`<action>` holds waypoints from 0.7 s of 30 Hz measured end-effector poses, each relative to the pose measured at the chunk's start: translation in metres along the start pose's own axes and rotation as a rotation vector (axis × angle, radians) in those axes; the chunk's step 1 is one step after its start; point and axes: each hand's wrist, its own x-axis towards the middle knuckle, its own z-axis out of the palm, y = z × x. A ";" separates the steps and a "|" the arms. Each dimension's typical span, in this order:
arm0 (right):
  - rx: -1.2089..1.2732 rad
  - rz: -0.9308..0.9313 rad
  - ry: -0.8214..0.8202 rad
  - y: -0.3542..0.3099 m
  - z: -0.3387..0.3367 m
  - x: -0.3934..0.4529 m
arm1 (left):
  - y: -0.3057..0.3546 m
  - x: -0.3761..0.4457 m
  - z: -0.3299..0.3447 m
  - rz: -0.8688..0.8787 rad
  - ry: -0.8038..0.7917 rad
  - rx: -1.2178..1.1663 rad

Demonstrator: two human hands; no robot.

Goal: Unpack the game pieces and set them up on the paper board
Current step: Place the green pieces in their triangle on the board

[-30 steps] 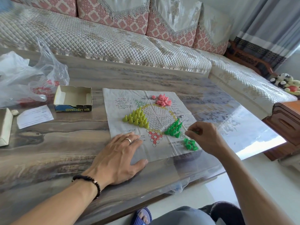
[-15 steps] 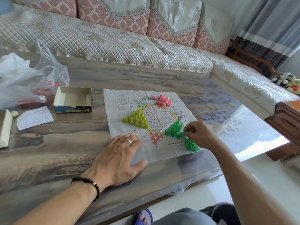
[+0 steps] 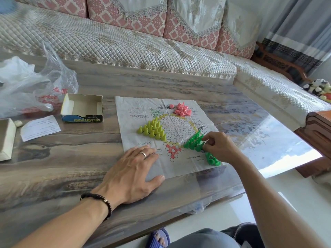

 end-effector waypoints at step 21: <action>0.128 0.047 0.092 0.005 -0.016 -0.016 | 0.001 -0.001 -0.001 -0.004 -0.002 -0.004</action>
